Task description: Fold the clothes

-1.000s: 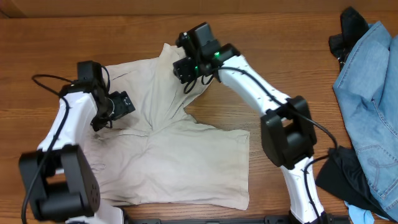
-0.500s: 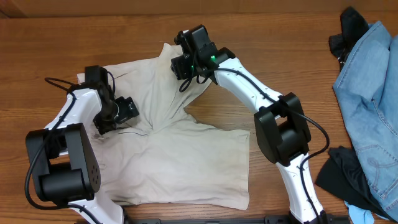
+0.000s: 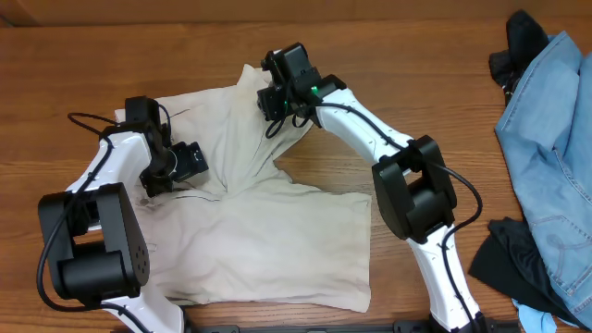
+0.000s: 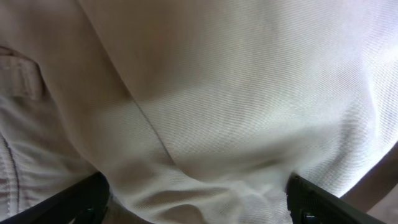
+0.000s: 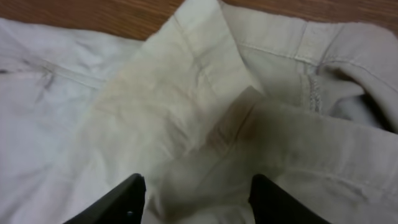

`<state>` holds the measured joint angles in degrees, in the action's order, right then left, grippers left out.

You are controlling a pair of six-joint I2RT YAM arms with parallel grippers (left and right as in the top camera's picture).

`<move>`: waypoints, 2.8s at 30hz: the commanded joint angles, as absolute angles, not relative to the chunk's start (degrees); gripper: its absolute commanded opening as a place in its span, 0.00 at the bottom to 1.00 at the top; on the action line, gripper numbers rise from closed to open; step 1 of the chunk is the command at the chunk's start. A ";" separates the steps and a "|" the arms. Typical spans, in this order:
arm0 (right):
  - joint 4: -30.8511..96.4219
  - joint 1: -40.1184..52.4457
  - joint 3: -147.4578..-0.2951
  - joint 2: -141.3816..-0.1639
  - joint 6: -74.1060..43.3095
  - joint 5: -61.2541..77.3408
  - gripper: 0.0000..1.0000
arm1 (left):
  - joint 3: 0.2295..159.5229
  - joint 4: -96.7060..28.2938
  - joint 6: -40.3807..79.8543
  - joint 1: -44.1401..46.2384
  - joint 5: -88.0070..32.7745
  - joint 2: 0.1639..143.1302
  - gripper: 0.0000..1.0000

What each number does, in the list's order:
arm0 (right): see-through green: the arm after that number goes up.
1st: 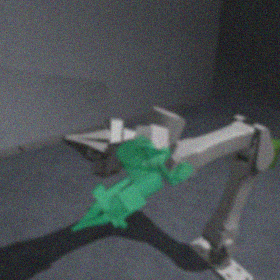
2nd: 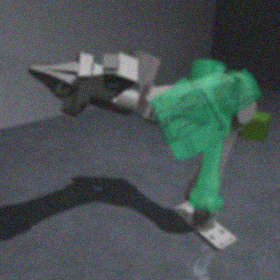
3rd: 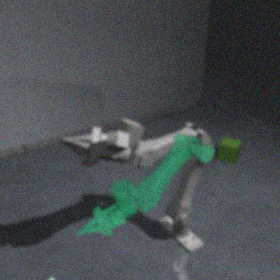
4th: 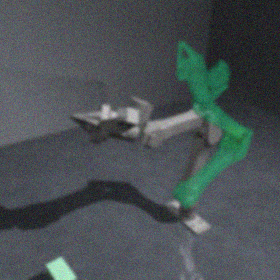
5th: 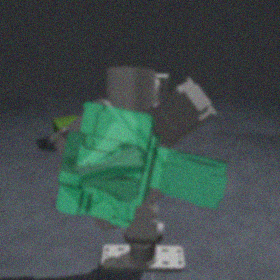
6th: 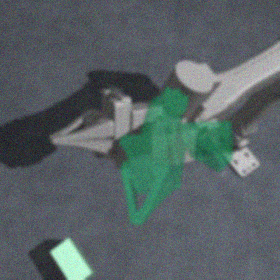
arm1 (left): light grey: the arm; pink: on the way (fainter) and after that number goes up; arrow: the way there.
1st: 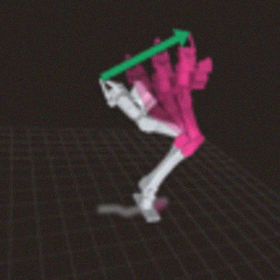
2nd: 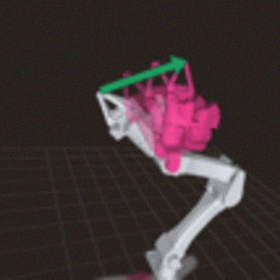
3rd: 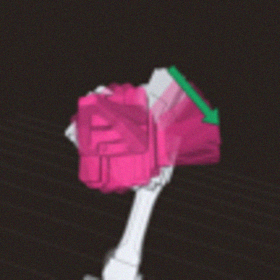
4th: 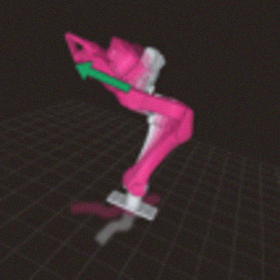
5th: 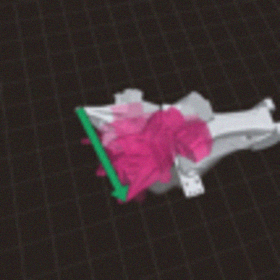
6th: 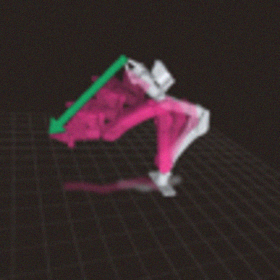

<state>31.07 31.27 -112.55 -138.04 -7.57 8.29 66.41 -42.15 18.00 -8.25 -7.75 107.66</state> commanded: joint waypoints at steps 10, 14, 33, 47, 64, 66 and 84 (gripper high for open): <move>32.71 31.35 -113.84 -139.90 -12.08 3.84 0.04 | 65.78 -40.45 16.23 -7.79 -9.91 109.08 0.81; 35.75 30.11 -114.65 -137.16 -12.05 1.69 0.04 | 65.78 -39.88 14.98 -7.81 -9.89 109.08 0.64; 63.70 23.75 -114.78 -126.89 -15.44 -5.91 0.04 | 65.78 -39.81 13.65 -7.81 -8.40 109.08 0.61; 88.49 23.49 -114.76 -126.93 -18.11 -4.40 0.18 | 65.78 -40.69 12.14 -7.81 -8.36 109.08 0.63; 72.82 13.98 -113.65 -128.73 -10.41 0.40 0.49 | 65.78 -41.10 12.14 -7.81 -8.40 109.08 0.69; 72.64 12.08 -112.22 -128.81 -9.34 4.95 0.46 | 65.78 -41.10 12.14 -7.81 -8.40 109.08 0.70; 67.26 12.05 -103.18 -129.03 7.99 18.11 0.54 | 65.78 -41.04 12.16 -7.81 -8.40 109.08 0.70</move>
<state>68.45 12.10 -104.51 -128.86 6.02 17.19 66.37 -40.49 13.08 -7.86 -9.04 107.92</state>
